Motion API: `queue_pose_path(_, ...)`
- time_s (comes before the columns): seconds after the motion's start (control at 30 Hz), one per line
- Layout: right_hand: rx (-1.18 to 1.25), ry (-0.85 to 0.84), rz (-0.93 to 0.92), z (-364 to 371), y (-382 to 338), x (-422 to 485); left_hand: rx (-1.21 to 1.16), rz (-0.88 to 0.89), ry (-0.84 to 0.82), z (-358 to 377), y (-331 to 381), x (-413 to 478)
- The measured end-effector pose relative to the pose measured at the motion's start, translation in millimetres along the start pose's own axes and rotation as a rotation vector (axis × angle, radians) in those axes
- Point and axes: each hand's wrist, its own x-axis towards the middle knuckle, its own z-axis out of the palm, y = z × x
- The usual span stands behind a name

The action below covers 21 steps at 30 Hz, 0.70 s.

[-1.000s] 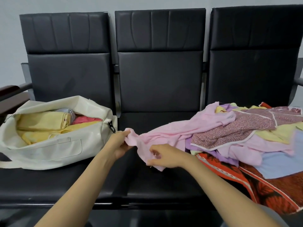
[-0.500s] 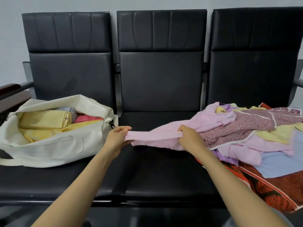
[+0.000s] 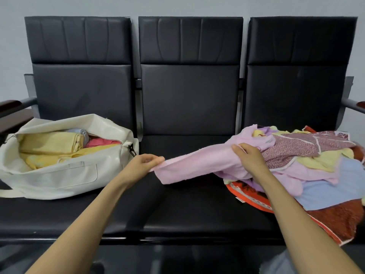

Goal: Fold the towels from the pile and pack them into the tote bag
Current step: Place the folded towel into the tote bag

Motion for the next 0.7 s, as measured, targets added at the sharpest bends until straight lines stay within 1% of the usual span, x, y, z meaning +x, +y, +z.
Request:
queue_pose_path(0.03, -0.003, -0.038, 0.004, -5.4, 0.2, -2.9, 0.163, 0.026, -0.064, -1.2, -0.1, -1.6)
queue_pose_path(0.07, -0.004, -0.101, 0.006, -11.1, -1.3, -7.3, 0.333, 0.053, -0.082, -0.9, -1.8, -3.0)
queue_pose_path(0.1, -0.017, -0.185, 0.008, -17.7, -4.2, -13.4, 0.44, 0.089, -0.043, 1.4, -1.7, -4.2)
queue_pose_path(0.13, -0.058, -0.266, 0.016, -24.2, -7.7, -17.6, 0.472, 0.127, 0.045, 3.2, 1.9, -5.9)
queue_pose_path(0.17, -0.143, -0.325, 0.009, -31.8, -10.5, -21.0, 0.449, 0.165, 0.152, 3.6, 9.8, -9.1)
queue_pose_path(0.2, -0.272, -0.349, -0.005, -37.5, -13.7, -20.6, 0.386, 0.184, 0.241, 3.1, 18.4, -12.8)
queue_pose_path(0.23, -0.405, -0.33, -0.02, -43.4, -18.7, -19.2, 0.31, 0.198, 0.299, 1.6, 28.4, -16.8)
queue_pose_path(0.27, -0.516, -0.257, -0.024, -50.0, -25.5, -16.7, 0.244, 0.209, 0.326, -0.9, 37.8, -19.9)
queue_pose_path(0.3, -0.59, -0.159, -0.019, -56.6, -32.1, -12.8, 0.192, 0.215, 0.329, -3.5, 49.1, -23.7)
queue_pose_path(0.33, -0.613, -0.059, -0.02, -63.4, -39.7, -10.3, 0.135, 0.219, 0.321, -6.5, 60.8, -27.7)
queue_pose_path(0.37, -0.594, 0.021, -0.042, -70.5, -47.5, -9.5, 0.067, 0.222, 0.3, -10.2, 73.0, -32.3)
queue_pose_path(0.43, -0.536, 0.119, -0.063, -86.0, -67.5, -15.2, -0.052, 0.209, 0.248, -19.6, 94.7, -41.9)
queue_pose_path(0.5, -0.505, 0.161, -0.061, -102.5, -85.9, -21.8, -0.11, 0.219, 0.261, -31.3, 111.9, -51.2)
queue_pose_path(0.57, -0.46, 0.163, -0.073, -115.6, -107.9, -29.9, -0.159, 0.251, 0.33, -43.1, 127.3, -59.9)
queue_pose_path(0.6, -0.386, 0.165, -0.079, -121.5, -119.5, -35.3, -0.186, 0.28, 0.374, -48.3, 136.5, -64.8)
queue_pose_path(0.63, -0.258, 0.16, -0.081, -126.5, -130.0, -39.8, -0.206, 0.307, 0.417, -53.2, 146.0, -69.7)
queue_pose_path(0.7, 0.118, 0.096, -0.069, -135.4, -149.8, -53.8, -0.26, 0.355, 0.498, -62.1, 165.7, -79.6)
